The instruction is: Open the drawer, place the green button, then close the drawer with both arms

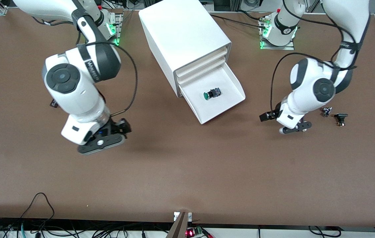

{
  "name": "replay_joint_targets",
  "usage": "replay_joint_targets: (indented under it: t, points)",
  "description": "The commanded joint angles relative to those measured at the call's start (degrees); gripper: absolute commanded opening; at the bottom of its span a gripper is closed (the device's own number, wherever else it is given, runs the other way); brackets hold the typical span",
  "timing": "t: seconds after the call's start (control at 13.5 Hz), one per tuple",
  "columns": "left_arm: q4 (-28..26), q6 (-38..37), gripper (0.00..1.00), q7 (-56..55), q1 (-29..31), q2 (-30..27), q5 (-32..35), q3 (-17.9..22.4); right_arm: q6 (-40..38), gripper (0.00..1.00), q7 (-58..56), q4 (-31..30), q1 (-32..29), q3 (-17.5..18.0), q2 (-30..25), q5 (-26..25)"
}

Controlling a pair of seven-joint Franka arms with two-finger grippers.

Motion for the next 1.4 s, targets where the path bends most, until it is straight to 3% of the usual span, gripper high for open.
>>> replay_joint_targets:
  t: [0.0,0.3,0.37,0.59,0.81,0.96,1.18,1.33]
  points:
    - [-3.73,7.31,1.0,-7.57,-3.66,1.88,-1.3,0.28,-9.03,1.0,4.06,-2.67,-0.54,-2.34,-3.16,-0.48]
    - [-4.0,7.42,1.0,-12.6,-6.39,3.9,-5.15,-3.83,-12.59,1.0,4.15,-6.08,-8.87,-2.95,-9.12,-0.31]
    - [-4.0,7.33,1.0,-14.09,-6.74,3.81,-6.74,-5.15,-12.5,1.0,4.15,-6.53,-10.03,-4.61,-10.53,0.91]
    - [-4.52,6.45,1.0,-17.61,-7.88,3.38,-7.19,-8.05,-12.67,1.0,2.58,-8.81,-9.95,-15.93,-14.75,13.02]
    - [-7.41,5.4,1.0,-17.7,-7.98,0.84,-7.19,-12.53,-15.21,1.0,-6.89,-13.47,-10.21,-20.08,-21.16,13.23]
    - [-8.65,3.56,1.0,-17.7,-7.89,-1.1,-7.19,-14.56,-18.02,1.0,-9.03,-14.88,-10.21,-20.71,-24.85,13.05]
    - [-8.74,0.31,1.0,-17.01,-7.89,-2.16,-7.19,-17.72,-15.51,1.0,-8.94,-25.92,-10.21,-20.71,-33.19,12.96]
    - [-8.74,-1.02,1.0,-16.82,-7.98,-2.25,-7.19,-20.18,-14.26,1.0,-9.12,-29.47,-10.13,-20.36,-36.37,12.96]
